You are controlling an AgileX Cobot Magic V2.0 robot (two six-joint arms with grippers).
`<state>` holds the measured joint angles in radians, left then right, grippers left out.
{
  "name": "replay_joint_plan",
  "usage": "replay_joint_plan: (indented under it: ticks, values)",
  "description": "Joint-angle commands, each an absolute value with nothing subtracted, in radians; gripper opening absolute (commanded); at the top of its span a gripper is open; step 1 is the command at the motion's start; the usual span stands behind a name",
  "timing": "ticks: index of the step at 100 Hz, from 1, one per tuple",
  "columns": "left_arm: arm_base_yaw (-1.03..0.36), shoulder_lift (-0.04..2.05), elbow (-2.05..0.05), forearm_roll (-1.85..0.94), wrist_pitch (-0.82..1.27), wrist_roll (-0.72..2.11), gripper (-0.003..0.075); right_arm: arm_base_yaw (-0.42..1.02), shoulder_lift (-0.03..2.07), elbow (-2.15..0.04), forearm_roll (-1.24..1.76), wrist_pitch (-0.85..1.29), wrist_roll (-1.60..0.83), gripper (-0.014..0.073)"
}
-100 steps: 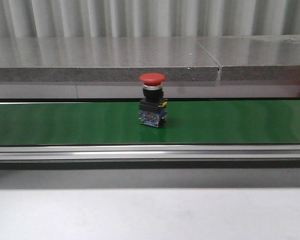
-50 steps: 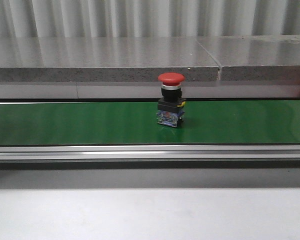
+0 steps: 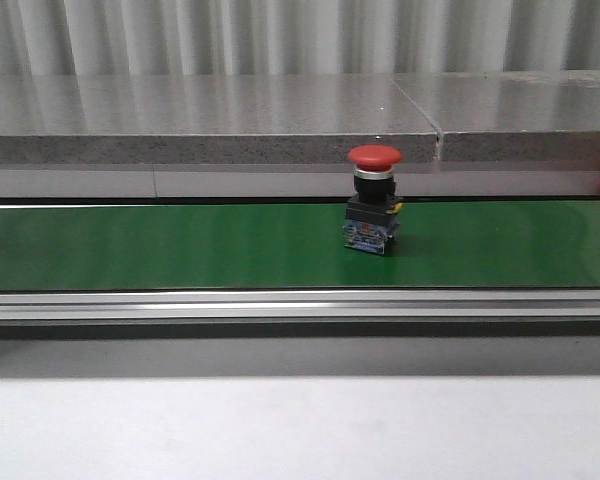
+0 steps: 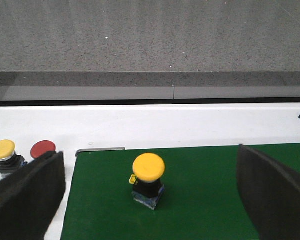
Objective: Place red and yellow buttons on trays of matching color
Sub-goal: 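Grasp the red button off the belt with the right gripper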
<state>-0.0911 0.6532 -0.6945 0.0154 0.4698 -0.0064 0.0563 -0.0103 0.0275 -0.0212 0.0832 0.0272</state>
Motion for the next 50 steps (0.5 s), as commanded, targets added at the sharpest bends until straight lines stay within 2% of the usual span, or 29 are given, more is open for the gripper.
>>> replay_joint_plan:
  ticks: [1,12,19,41,50]
  values:
    - [-0.1,0.556,-0.652,0.024,0.393,-0.008,0.0654,0.054,-0.016,0.013,-0.023,0.007,0.025,-0.0067]
    - [-0.1,0.448,-0.572,0.024,0.397,-0.008,0.0567,0.054,-0.016,0.013,-0.023,0.007,0.025,-0.0067]
    - [-0.1,0.393,-0.532,0.024,0.404,-0.008,0.0456,0.054,-0.016,0.013,-0.023,0.005,0.025,-0.0067]
    - [-0.1,0.31,-0.475,0.024,0.411,-0.008,-0.0024,0.054,-0.016,0.011,-0.023,-0.036,0.025,-0.0067]
    - [-0.1,0.31,-0.475,0.024,0.422,-0.008,-0.0021,0.054,-0.014,-0.011,-0.017,-0.037,0.025,-0.0067]
